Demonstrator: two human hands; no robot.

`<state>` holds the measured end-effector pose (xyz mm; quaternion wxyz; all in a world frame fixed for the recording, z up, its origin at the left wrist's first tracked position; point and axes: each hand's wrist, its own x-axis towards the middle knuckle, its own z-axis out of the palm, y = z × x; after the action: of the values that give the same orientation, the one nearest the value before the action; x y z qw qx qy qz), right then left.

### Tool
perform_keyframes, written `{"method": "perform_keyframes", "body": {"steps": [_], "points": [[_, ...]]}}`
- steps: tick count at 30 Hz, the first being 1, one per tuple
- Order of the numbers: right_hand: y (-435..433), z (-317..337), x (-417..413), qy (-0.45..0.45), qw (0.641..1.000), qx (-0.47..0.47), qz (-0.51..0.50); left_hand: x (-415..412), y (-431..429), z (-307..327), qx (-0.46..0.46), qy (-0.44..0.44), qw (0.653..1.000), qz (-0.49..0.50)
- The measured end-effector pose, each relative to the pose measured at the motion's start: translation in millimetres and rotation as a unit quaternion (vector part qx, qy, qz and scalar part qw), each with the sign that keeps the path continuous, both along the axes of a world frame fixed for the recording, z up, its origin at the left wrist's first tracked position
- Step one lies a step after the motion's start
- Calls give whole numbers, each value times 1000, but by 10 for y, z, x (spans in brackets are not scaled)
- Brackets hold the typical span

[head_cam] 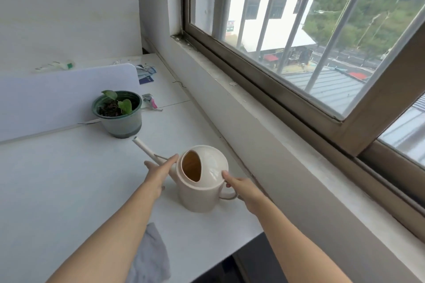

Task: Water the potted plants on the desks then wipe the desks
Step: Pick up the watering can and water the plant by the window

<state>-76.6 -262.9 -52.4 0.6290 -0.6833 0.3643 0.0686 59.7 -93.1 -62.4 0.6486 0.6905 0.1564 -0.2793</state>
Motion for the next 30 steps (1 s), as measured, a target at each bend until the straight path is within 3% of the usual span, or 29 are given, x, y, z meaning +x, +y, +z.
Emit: {"method": "perform_keyframes", "body": {"steps": [9, 15, 24, 30], "points": [[-264, -57, 94, -15, 995, 50, 88, -24, -16, -221, -102, 11, 993, 50], [-277, 20, 148, -42, 994, 81, 60, -55, -39, -33, -134, 5, 986, 103], [-199, 777, 592, -124, 990, 55, 38, 267, 108, 467, -216, -102, 965, 108], [-22, 1144, 793, -165, 981, 48, 87, 563, 214, 672, -238, -121, 960, 89]]}}
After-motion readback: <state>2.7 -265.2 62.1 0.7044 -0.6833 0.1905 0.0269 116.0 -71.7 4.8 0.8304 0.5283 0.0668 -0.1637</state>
